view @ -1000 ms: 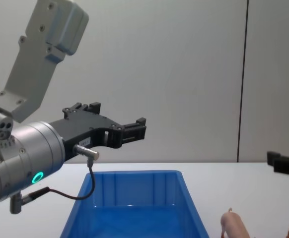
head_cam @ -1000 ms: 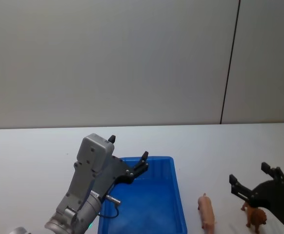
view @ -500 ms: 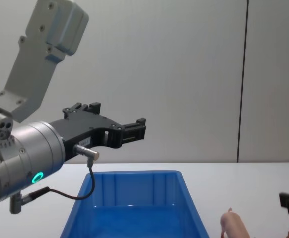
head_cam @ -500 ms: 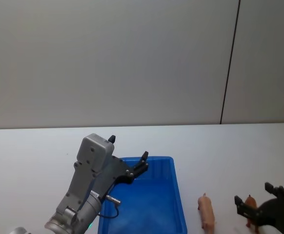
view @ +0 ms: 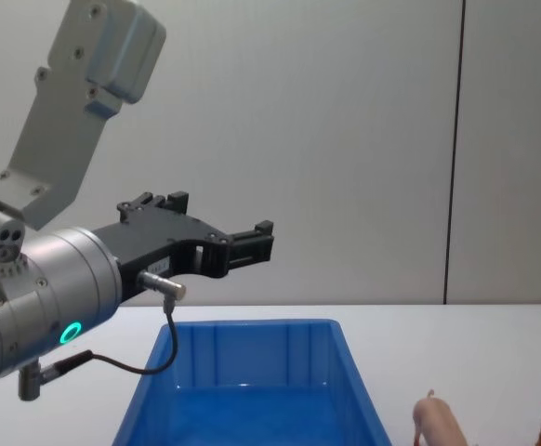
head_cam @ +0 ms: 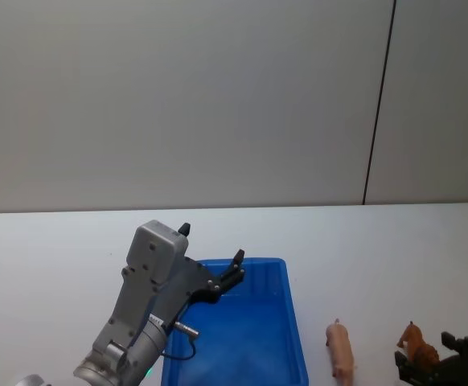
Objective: Pick up the two dolls from the table and place them into the box.
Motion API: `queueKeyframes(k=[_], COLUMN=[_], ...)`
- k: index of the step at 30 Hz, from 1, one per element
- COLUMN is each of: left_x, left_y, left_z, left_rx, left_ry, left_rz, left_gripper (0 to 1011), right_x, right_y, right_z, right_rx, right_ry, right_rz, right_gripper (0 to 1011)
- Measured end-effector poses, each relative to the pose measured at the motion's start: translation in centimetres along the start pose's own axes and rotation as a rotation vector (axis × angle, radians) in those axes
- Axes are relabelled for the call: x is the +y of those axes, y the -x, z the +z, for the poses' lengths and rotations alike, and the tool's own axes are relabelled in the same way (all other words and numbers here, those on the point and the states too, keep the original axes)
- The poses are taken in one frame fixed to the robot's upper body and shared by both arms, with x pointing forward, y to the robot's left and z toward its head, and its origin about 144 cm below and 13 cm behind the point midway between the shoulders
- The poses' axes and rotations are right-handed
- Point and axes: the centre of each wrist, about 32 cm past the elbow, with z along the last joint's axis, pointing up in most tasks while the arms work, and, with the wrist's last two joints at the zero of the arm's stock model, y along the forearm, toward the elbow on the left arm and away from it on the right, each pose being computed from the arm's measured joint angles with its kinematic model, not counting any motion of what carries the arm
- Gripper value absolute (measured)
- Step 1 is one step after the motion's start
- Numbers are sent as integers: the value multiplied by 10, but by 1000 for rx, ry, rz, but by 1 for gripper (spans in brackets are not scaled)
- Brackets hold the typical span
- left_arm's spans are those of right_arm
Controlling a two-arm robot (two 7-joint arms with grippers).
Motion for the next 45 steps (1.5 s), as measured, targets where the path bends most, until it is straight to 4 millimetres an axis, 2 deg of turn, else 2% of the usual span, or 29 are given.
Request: queueKeyframes(k=[7,9,11,12,14,15,16,20,30,45], left_x=[0,0,0,0,0,0,0,0,0,0], left_y=[0,0,0,0,0,0,0,0,0,0], left_z=[0,0,0,0,0,0,0,0,0,0], left_rx=[0,0,0,0,0,0,0,0,0,0], left_ry=[0,0,0,0,0,0,0,0,0,0], left_rz=[0,0,0,0,0,0,0,0,0,0], left_gripper=[1008,1006,1006,1006,1006,1006,1006,1006,1006,1006], right_x=[3,4,4,4,4,4,4,3,2,17], right_y=[-2,-2,-2,-2,-2,-2,-2,-1,3,14], right_z=[-6,-7,-8,-8,-8,-8,-8,-7,4,47], right_rx=[19,21,23,23,23,20,20,5,-51,-131], right_ry=[35,39,43,43,43,40,40,22,-56,-206], right_rz=[0,0,1,1,1,0,0,-3,-8,100], right_gripper=[810,792,682,682,599,589,519,437,427,427])
